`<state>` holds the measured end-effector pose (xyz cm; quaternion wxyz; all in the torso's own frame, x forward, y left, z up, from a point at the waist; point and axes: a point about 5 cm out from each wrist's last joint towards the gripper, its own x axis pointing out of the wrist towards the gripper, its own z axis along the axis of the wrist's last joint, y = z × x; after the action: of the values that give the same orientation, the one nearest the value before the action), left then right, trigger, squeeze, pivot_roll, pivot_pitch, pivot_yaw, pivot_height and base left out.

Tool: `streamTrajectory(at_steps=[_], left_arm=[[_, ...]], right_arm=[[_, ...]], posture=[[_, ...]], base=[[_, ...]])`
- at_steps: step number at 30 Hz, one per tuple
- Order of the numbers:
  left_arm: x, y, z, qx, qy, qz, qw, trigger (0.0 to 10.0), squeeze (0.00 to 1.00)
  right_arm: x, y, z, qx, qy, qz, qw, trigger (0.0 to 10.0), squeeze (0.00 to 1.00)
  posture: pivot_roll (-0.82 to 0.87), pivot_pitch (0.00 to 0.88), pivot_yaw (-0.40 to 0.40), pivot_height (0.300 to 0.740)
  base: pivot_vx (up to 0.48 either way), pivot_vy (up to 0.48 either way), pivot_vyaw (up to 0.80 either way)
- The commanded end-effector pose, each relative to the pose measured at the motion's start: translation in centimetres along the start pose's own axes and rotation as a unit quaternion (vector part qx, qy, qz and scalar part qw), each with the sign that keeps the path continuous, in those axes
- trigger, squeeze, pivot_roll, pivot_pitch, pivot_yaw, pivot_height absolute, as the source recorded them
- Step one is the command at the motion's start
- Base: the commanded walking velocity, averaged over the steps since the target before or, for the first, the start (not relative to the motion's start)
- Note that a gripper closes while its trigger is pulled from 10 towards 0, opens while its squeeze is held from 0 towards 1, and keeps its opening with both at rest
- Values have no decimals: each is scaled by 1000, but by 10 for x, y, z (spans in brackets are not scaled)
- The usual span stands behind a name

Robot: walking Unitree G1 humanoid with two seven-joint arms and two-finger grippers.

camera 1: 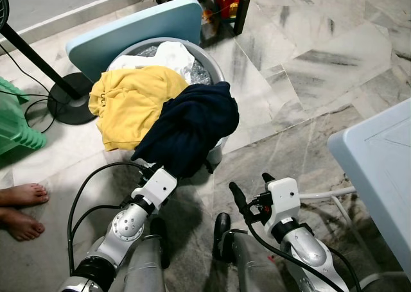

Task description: Hang hanger

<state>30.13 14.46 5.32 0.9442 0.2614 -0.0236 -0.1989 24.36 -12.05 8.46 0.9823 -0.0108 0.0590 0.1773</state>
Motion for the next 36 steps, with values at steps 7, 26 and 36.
streamTrajectory(at_steps=[7, 26, 36], left_arm=[[-7, 10, -11, 10, 13, 25, 1000, 0, 0], [5, 58, 12, -27, -34, 120, 992, 0, 0], [0, 43, 4, -14, -14, 80, 997, 2902, 0]], right_arm=[[-5, 0, -12, 3, 23, -7, 1000, 10000, 0], [3, 2, -13, 0, 19, -3, 1000, 10000, 0], [10, 0, -13, -4, 17, 2, 1000, 10000, 0]], posture=[[-15, 512, -28, 740], [27, 495, -20, 740], [46, 489, -18, 740]], base=[[0, 0, 0], [0, 0, 0], [0, 0, 0]])
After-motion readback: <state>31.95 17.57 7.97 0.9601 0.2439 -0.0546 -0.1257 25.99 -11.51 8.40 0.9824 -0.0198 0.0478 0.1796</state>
